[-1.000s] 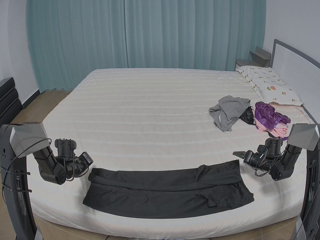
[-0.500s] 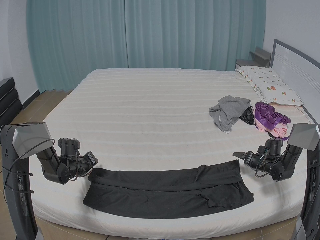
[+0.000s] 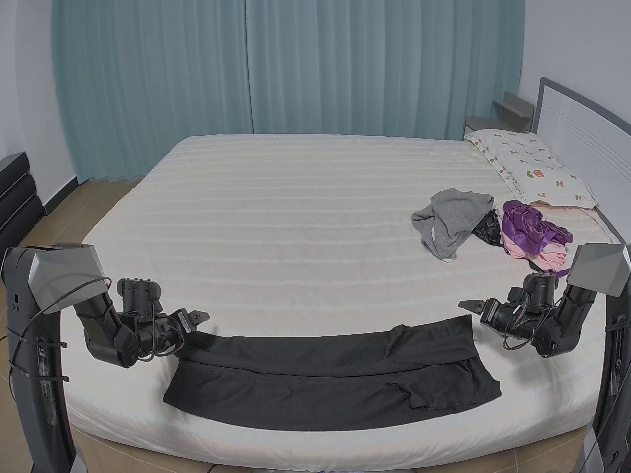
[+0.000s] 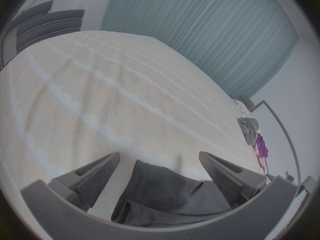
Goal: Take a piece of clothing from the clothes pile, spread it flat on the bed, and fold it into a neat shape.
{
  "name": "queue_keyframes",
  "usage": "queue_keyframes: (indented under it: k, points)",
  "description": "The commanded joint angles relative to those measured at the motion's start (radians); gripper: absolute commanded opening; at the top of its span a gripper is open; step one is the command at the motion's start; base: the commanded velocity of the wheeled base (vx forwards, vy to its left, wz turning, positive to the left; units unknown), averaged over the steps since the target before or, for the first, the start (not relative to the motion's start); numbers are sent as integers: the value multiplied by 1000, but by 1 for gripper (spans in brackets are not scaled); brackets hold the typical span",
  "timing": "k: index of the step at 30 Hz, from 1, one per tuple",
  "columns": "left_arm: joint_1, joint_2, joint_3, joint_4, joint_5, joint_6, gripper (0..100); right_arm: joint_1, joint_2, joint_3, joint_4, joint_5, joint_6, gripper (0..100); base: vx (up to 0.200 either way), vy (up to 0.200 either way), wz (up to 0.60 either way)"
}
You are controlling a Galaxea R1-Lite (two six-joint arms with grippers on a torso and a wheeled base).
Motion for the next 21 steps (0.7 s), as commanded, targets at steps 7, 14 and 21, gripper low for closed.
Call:
queue_keyframes:
  k: [7,14,21]
  points:
    - [-11,22,3,-2,7,13,0,1,-1,0,-2,1,0,100,0,0,0]
    - [18,19,3,-7,38,-26,0,-1,-1,0,0,1,0,100,0,0,0]
    - [20,18,3,-10,53,-87,0,-1,-2,1,0,-1,2,100,0,0,0]
